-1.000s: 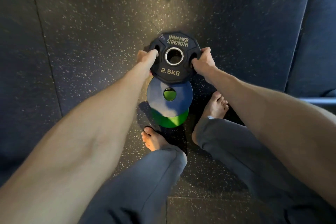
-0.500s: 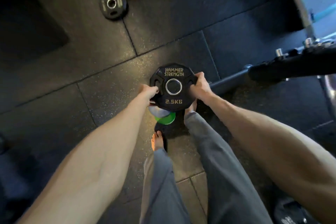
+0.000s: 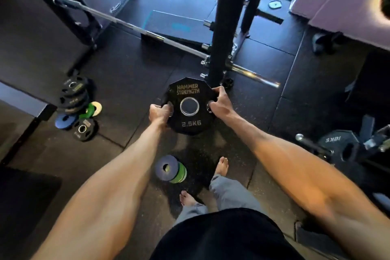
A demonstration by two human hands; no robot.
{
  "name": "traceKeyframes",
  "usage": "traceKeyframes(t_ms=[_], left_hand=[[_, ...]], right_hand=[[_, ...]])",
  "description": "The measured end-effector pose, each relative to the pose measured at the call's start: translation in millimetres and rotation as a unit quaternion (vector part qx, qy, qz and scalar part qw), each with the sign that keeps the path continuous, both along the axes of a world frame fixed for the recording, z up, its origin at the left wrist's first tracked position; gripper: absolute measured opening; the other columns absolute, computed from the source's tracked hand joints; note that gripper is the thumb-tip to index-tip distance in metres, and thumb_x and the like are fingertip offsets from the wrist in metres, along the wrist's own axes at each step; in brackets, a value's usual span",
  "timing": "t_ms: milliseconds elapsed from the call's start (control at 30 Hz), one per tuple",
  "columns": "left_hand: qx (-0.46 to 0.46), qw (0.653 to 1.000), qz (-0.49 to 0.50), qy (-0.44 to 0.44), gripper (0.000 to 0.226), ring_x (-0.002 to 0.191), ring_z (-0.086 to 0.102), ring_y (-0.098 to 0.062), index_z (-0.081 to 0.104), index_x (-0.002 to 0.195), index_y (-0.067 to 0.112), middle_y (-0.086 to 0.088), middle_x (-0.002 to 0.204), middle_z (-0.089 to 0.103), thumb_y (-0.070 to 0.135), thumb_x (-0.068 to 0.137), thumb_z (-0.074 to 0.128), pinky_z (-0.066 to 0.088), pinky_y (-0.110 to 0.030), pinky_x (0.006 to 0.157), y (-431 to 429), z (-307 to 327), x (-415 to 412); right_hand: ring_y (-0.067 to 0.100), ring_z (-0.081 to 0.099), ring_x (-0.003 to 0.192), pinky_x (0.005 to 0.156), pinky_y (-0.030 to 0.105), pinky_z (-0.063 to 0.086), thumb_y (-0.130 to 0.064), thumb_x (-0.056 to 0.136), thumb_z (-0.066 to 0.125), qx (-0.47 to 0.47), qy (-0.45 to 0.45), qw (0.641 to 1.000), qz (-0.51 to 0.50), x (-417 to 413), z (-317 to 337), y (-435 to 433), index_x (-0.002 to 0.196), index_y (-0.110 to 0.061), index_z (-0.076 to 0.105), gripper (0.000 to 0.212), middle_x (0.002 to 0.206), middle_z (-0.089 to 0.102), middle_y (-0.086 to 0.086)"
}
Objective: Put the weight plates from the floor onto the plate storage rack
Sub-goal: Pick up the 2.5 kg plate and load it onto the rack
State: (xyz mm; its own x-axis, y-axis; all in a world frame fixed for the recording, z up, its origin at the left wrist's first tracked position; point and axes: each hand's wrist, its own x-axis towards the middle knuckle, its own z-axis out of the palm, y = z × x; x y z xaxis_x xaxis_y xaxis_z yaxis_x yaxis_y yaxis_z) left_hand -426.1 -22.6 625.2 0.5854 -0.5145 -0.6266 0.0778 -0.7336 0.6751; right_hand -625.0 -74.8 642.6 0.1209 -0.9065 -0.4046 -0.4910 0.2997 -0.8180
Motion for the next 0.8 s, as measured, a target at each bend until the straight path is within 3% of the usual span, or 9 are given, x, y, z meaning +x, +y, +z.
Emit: traceKeyframes(t_ms=[33,67,167,300,367,433,533,667,800], left_hand=[[-0.022,1.0,-0.011,-0.02,0.039,0.096,0.063,-0.03,0.053,0.1,0.008,-0.015,0.105,0.063,0.035,0.077,0.068,0.057,-0.04,0.073,-11,12,-18],[-0.045,0.998,-0.021,-0.038,0.034,0.094,0.062,-0.027,0.052,0.097,0.009,-0.012,0.1,0.062,0.034,0.08,0.067,0.052,-0.033,0.076,-22,24,-36],[-0.108,0.992,-0.036,-0.045,0.027,0.084,0.054,-0.024,0.05,0.092,0.009,-0.008,0.091,0.058,0.029,0.084,0.067,0.038,-0.028,0.07,-59,46,-93],[-0.155,0.985,-0.058,-0.04,0.023,0.089,0.059,-0.03,0.05,0.092,0.009,-0.009,0.089,0.058,0.023,0.084,0.066,0.038,-0.029,0.072,-116,62,-174],[-0.173,0.982,-0.073,-0.034,0.022,0.095,0.063,-0.033,0.051,0.093,0.009,-0.01,0.089,0.06,0.022,0.083,0.067,0.042,-0.032,0.076,-147,69,-217],[-0.193,0.976,-0.09,-0.037,0.024,0.097,0.063,-0.033,0.054,0.095,0.008,-0.011,0.09,0.061,0.024,0.084,0.069,0.045,-0.033,0.077,-174,73,-257],[-0.213,0.969,-0.12,-0.037,0.032,0.097,0.063,-0.032,0.057,0.098,0.005,-0.014,0.094,0.064,0.029,0.083,0.072,0.044,-0.031,0.077,-211,84,-311],[-0.207,0.961,-0.174,-0.059,0.035,0.094,0.062,-0.031,0.055,0.098,0.006,-0.018,0.097,0.066,0.032,0.083,0.072,0.045,-0.034,0.079,-259,95,-370],[-0.203,0.956,-0.203,-0.065,0.04,0.088,0.06,-0.026,0.059,0.103,0.0,-0.015,0.097,0.065,0.032,0.082,0.072,0.042,-0.03,0.073,-312,95,-417]], right_hand=[[0.013,0.061,0.073,0.072,0.035,0.054,-0.008,0.088,0.059,-0.01,-0.003,1.0,-0.022,-17,13,-4,0.12,-0.014,0.048,0.035,0.087,0.062,-0.001],[0.012,0.06,0.074,0.072,0.033,0.052,-0.007,0.088,0.059,-0.021,-0.005,0.999,-0.046,-34,22,-8,0.12,-0.014,0.049,0.035,0.088,0.062,-0.003],[0.021,0.064,0.086,0.075,0.032,0.049,-0.008,0.088,0.061,-0.063,-0.013,0.992,-0.113,-89,44,-29,0.118,-0.014,0.051,0.032,0.093,0.063,-0.002],[0.016,0.056,0.088,0.072,0.017,0.037,-0.01,0.09,0.064,-0.102,0.007,0.979,-0.174,-166,65,-62,0.122,-0.006,0.052,0.034,0.1,0.059,0.001],[0.022,0.062,0.093,0.088,0.031,0.047,-0.012,0.088,0.068,-0.12,0.011,0.971,-0.207,-208,68,-86,0.121,-0.006,0.052,0.037,0.103,0.062,0.005],[0.029,0.065,0.103,0.094,0.042,0.05,-0.018,0.089,0.067,-0.113,0.019,0.967,-0.225,-247,70,-109,0.123,-0.008,0.052,0.038,0.113,0.065,0.01],[0.027,0.064,0.106,0.088,0.032,0.048,-0.022,0.093,0.064,-0.101,0.022,0.96,-0.261,-299,75,-140,0.127,-0.008,0.052,0.039,0.116,0.066,0.01],[0.036,0.069,0.096,0.087,0.053,0.055,-0.023,0.089,0.063,-0.104,-0.014,0.945,-0.31,-358,64,-179,0.115,-0.017,0.053,0.029,0.103,0.068,0.012],[0.037,0.069,0.092,0.085,0.056,0.055,-0.019,0.089,0.063,-0.111,-0.022,0.928,-0.355,-402,53,-221,0.116,-0.016,0.053,0.028,0.098,0.068,0.009]])
